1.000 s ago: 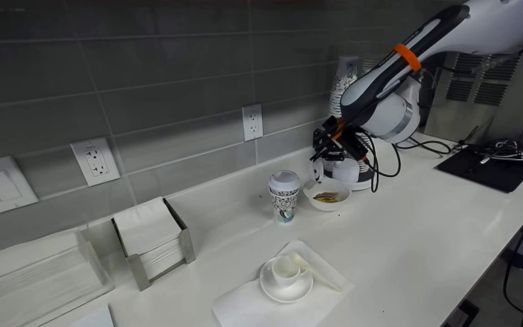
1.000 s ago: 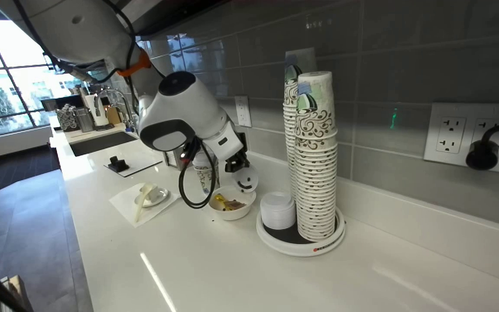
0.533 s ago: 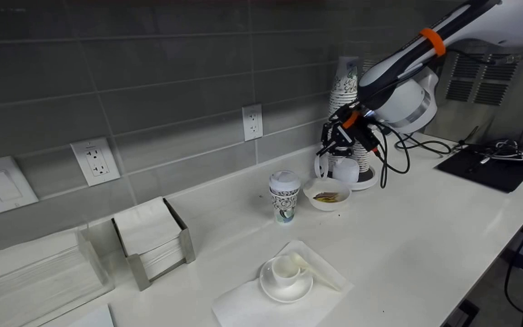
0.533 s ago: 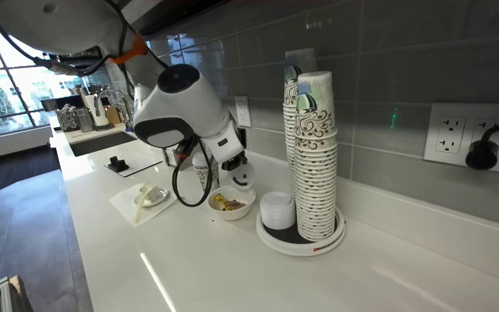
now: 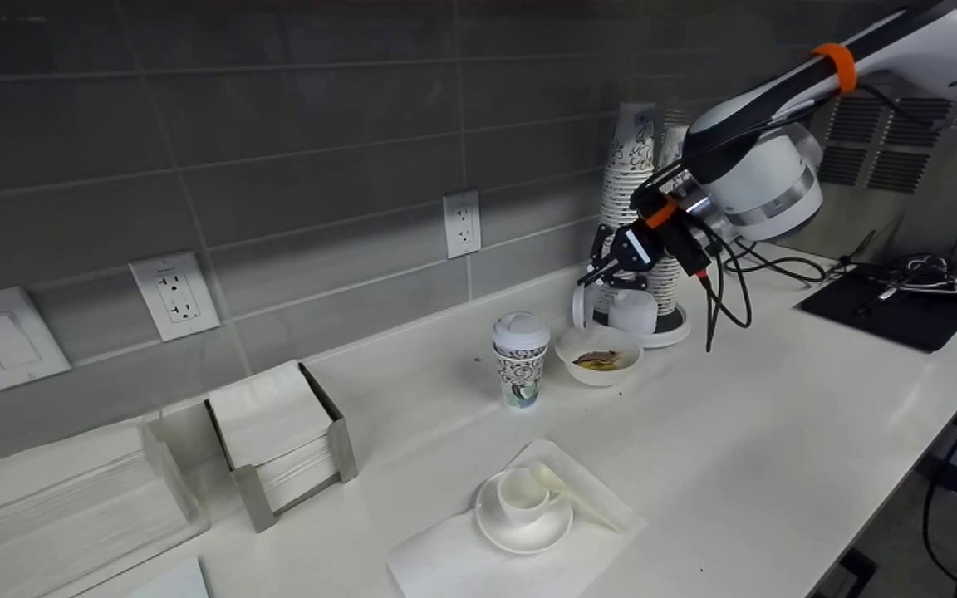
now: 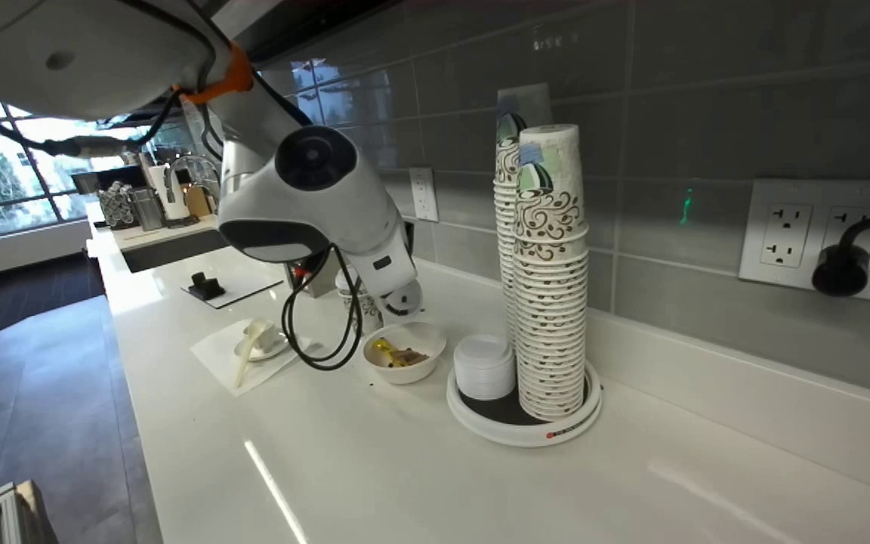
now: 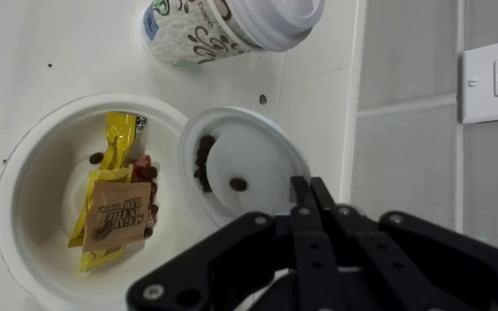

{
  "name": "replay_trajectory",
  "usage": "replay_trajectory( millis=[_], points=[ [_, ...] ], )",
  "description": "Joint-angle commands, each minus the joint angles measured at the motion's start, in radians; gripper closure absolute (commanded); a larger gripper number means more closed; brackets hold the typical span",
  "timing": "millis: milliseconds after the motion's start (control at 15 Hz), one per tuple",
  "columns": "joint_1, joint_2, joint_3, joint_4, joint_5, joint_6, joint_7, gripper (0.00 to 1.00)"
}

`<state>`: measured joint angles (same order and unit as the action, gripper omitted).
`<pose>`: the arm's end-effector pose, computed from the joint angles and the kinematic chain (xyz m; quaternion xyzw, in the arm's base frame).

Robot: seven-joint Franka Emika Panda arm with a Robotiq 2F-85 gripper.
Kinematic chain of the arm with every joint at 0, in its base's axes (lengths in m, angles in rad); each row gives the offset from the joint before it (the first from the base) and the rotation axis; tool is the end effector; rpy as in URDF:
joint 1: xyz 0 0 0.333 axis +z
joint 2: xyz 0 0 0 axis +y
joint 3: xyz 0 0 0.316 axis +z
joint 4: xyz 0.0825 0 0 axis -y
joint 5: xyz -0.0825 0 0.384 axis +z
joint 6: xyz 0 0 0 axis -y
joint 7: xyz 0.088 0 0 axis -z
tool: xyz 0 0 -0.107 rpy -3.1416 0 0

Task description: Pick up the white lid on the left and pour its contents into the white plate on the right

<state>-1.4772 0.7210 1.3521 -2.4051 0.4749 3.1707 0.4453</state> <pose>0.5226 -0.1111 0.2781 -0.7143 0.5614 -0.1333 0.3961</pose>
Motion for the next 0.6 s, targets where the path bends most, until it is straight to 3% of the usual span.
replay_trajectory(
  millis=[0,533],
  points=[
    [-0.064,0.156,0.039,-0.002,-0.022,0.012,-0.078,0.99],
    [-0.145,0.431,0.046,0.016,-0.09,0.007,-0.191,0.99]
  ],
)
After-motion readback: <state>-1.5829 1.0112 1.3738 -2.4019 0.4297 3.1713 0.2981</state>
